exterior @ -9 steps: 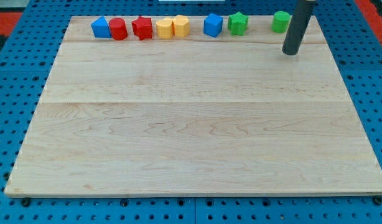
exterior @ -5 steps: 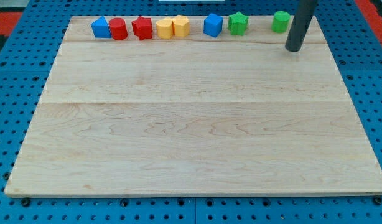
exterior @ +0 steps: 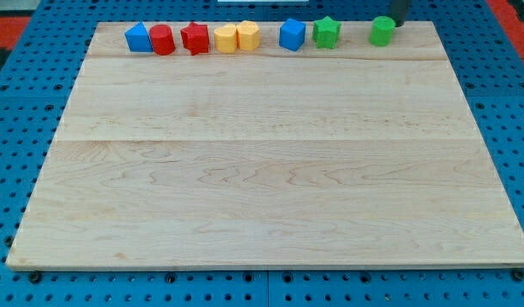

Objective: Slide the green star and green circle slightly down

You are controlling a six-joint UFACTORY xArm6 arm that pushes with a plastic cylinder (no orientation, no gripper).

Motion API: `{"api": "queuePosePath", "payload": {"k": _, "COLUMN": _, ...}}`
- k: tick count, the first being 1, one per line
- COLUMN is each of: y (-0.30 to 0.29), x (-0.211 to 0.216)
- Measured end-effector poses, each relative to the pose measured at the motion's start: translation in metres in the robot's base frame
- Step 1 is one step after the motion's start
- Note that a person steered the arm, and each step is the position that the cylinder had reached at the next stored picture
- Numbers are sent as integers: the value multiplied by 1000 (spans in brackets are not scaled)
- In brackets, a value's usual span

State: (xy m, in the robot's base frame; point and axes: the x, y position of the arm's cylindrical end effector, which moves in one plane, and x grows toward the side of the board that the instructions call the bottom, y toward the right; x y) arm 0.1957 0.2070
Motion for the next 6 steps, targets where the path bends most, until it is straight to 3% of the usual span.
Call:
{"api": "queuePosePath", "payload": {"k": 3, "y": -7, "x": 70}}
{"api": "queuePosePath", "payload": {"k": 5, "y": -13, "x": 22}}
{"api": "queuePosePath", "payload": {"k": 6, "y": -24, "x": 21}}
